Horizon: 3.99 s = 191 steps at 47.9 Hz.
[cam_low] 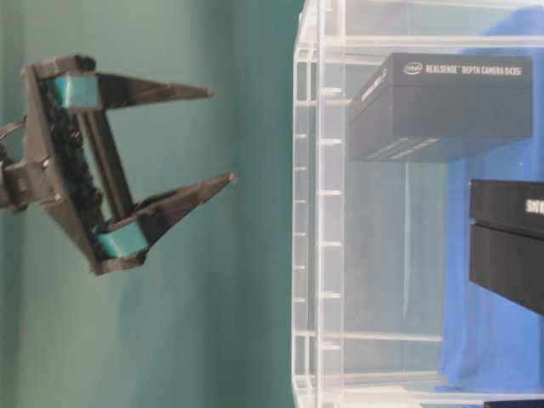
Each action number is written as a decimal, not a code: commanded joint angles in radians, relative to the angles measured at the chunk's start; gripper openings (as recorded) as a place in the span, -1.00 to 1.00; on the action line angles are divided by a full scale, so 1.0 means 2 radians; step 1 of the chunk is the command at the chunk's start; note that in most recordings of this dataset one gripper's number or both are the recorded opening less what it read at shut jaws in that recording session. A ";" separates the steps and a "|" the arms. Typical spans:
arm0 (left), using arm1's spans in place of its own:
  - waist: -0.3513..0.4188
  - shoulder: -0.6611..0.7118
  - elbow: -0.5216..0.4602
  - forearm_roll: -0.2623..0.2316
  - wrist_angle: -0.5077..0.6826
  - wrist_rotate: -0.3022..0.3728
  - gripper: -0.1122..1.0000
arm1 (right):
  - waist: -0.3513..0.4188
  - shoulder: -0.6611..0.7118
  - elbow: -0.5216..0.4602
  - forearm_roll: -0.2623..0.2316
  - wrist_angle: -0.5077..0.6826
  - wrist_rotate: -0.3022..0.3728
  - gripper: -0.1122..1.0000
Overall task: Take the box out of the case with the left arm.
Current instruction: 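Move the open left gripper over the right black box in the bin, then lower the left gripper around the right box and close on it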
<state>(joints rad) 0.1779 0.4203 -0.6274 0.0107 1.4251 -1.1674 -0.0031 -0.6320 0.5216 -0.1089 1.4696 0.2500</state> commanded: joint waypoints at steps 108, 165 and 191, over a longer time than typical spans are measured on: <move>0.000 0.035 -0.038 -0.001 0.000 -0.018 0.99 | 0.000 -0.001 -0.005 -0.002 -0.002 -0.001 -0.77; 0.007 0.028 0.100 0.007 -0.130 -0.038 0.99 | 0.000 -0.001 -0.005 -0.001 -0.002 -0.001 -0.77; 0.007 0.033 0.146 0.005 -0.166 -0.041 0.99 | 0.000 -0.002 -0.005 -0.001 -0.003 -0.001 -0.77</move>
<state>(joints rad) 0.1902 0.5062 -0.3283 0.0199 1.0953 -1.2502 -0.0031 -0.6320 0.5216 -0.1089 1.4680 0.2485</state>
